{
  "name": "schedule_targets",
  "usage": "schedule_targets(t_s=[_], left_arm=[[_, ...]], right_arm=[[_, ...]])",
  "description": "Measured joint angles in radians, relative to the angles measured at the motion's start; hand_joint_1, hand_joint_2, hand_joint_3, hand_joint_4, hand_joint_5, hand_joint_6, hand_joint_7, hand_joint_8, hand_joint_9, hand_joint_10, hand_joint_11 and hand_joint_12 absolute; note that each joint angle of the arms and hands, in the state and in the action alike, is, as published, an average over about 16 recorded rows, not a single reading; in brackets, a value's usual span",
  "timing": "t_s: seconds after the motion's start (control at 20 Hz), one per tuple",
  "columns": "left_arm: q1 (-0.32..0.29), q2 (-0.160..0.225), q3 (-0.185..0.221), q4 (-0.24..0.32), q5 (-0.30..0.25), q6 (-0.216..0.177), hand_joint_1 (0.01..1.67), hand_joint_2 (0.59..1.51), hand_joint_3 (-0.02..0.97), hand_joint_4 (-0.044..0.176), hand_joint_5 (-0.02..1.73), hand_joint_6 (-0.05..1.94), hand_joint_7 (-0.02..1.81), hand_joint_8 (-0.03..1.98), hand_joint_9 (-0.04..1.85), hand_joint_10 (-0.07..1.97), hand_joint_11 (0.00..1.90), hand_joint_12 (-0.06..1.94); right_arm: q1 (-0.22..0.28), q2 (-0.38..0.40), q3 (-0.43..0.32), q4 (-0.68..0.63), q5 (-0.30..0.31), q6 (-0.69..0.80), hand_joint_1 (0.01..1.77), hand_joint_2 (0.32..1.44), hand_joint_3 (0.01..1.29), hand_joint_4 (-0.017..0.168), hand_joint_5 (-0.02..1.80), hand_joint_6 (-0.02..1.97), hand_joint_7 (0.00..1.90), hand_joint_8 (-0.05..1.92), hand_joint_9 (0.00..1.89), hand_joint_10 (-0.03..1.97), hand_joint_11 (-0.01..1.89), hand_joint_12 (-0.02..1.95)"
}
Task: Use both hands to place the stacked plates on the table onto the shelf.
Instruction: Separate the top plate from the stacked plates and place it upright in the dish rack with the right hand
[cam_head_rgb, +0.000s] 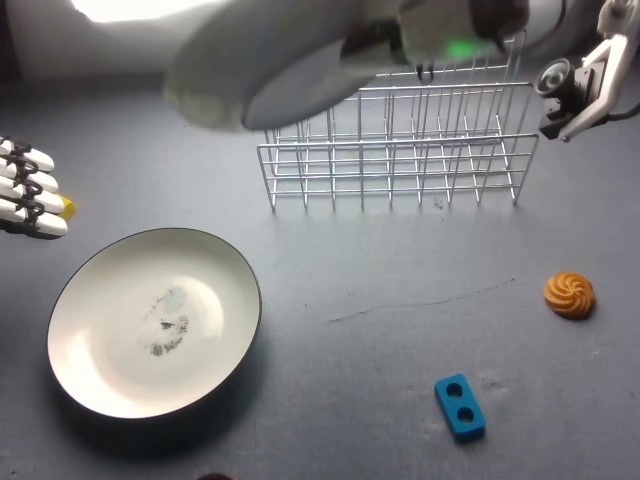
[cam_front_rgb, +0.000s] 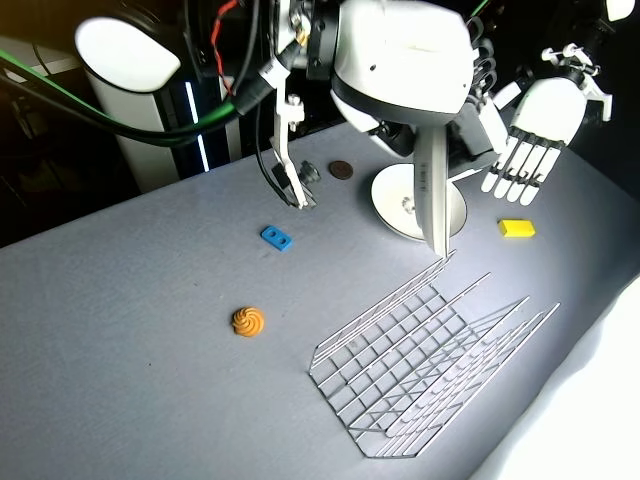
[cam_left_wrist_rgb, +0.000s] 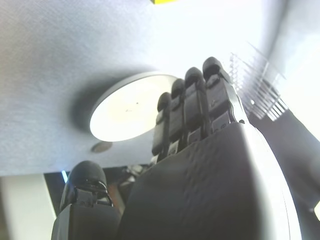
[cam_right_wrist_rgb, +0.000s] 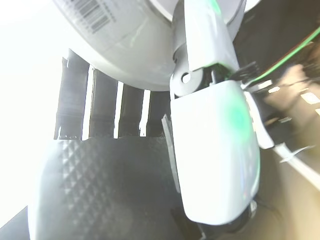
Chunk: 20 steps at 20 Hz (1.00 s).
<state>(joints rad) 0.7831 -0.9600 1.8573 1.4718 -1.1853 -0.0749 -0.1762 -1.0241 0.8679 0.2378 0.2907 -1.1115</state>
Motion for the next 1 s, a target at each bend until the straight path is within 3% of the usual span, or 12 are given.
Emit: schedule_targets(t_s=[0.4,1.0], left_arm=[[0.014,-0.009,-0.028,-0.001,0.001,-0.005,0.01,1.142,0.017,0.004,0.12,0.01,0.14,0.0,0.12,0.0,0.04,0.08],[0.051,-0.026,-0.072,0.007,0.026,-0.008,0.02,1.147,0.017,0.004,0.13,0.01,0.14,0.0,0.12,0.0,0.02,0.14]], right_arm=[[0.073,0.005,0.082,0.137,-0.09,0.151,1.35,0.98,0.01,0.0,0.9,0.93,1.03,0.84,0.98,1.25,0.69,1.5],[0.075,-0.034,0.224,0.232,-0.154,0.314,1.37,1.02,0.01,-0.009,0.88,0.93,1.02,0.86,0.95,1.26,0.7,1.47]])
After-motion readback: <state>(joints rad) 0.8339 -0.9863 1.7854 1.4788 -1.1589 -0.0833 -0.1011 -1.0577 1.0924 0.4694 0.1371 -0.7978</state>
